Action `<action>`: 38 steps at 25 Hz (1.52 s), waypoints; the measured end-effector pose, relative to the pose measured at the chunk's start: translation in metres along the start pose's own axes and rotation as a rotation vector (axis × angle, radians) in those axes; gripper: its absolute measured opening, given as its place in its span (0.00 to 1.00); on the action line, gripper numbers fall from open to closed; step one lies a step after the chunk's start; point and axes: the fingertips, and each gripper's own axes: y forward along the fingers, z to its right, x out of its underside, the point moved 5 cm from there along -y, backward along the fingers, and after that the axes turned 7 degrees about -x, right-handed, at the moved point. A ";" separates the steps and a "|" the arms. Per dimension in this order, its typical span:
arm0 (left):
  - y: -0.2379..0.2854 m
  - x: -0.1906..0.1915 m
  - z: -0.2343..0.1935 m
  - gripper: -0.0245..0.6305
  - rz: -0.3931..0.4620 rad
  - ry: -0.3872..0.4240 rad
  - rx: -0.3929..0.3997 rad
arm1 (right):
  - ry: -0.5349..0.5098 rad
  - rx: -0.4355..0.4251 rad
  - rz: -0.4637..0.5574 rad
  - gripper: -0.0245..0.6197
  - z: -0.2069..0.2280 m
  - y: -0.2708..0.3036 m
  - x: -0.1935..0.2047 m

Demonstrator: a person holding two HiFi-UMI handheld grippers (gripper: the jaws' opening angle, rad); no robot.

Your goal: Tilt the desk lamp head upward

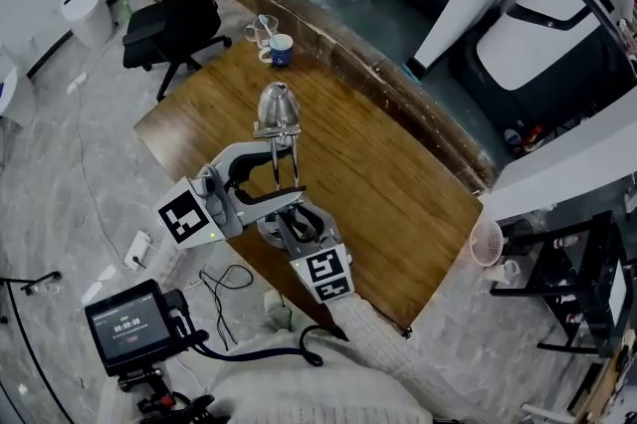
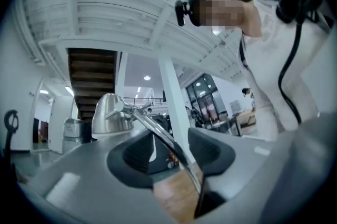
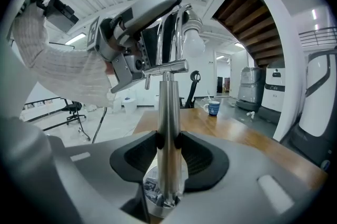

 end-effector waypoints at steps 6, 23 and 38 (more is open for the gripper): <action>-0.022 0.005 -0.019 0.36 0.050 -0.158 -0.106 | 0.029 -0.002 0.026 0.30 0.011 0.001 0.001; -0.077 0.095 0.104 0.12 -0.316 -0.420 -0.461 | 0.013 0.059 0.105 0.04 -0.015 -0.069 0.001; -0.058 0.091 0.129 0.05 -0.457 -0.284 -0.603 | 0.064 0.084 0.085 0.04 -0.035 -0.085 -0.007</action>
